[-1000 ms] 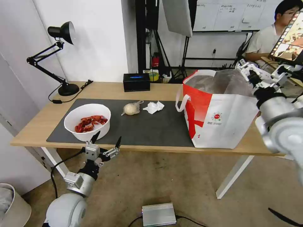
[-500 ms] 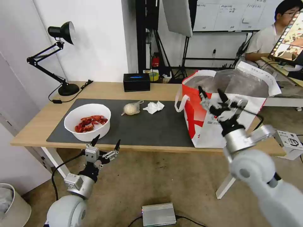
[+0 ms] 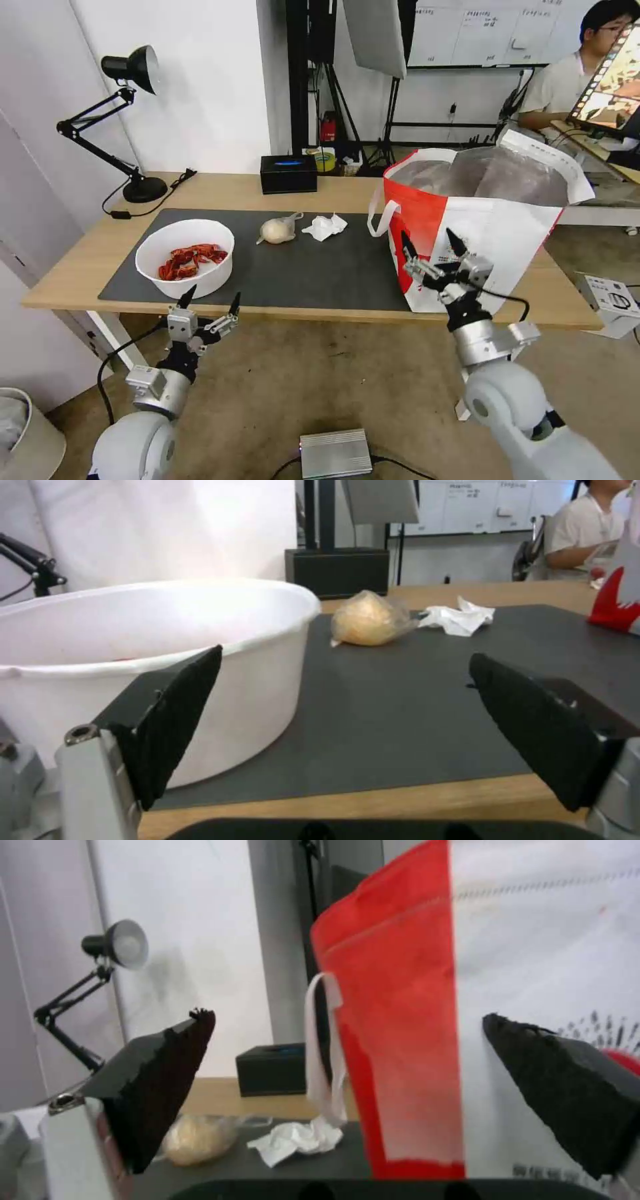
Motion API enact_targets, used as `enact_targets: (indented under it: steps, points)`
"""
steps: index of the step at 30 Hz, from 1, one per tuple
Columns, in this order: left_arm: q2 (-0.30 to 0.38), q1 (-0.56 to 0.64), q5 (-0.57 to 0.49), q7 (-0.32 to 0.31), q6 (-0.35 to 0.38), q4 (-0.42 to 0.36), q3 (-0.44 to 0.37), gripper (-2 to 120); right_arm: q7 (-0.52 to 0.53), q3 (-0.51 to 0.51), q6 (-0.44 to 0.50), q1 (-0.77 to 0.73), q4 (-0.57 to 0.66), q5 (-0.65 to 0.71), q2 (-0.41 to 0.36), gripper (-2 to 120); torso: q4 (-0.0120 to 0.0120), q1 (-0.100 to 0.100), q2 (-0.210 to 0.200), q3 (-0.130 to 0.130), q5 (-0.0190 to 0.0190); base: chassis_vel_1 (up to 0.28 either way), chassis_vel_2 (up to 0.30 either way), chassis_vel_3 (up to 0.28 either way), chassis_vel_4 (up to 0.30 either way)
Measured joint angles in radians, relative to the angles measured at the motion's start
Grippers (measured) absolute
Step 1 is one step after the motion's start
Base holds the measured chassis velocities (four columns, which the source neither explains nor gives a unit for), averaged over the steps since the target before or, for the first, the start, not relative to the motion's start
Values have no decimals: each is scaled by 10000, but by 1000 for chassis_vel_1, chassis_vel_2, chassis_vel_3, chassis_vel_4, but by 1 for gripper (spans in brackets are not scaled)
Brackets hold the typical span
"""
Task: Pick up the trash from the table and place it into the takeout bag.
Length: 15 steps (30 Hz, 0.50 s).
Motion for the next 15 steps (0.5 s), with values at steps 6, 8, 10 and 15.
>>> enact_targets:
  steps: [6, 8, 10, 15]
  points:
    - [-57, 9, -2, -8, -19, 36, -90, 100, -294, -24, 223, -312, -92, -696, 300, 99, 0, -1, 0, 0, 0, 0, 0, 0, 0]
    - [-76, 5, -1, -12, -24, 42, -108, 100, -343, -51, 276, -401, -99, -852, 372, 99, 0, 0, 0, 0, 0, 0, 0, 0, 0]
    - [-109, 5, 0, -20, -26, 42, -125, 100, -360, -55, 352, -501, -104, -1057, 466, 99, 1, 0, 0, 0, 0, 0, 0, 0, 0]
    - [-173, 12, 21, -36, -27, 67, -222, 100, -446, 67, 769, -1003, -221, -2068, 944, 99, 0, 0, 0, 0, 0, 0, 0, 0, 0]
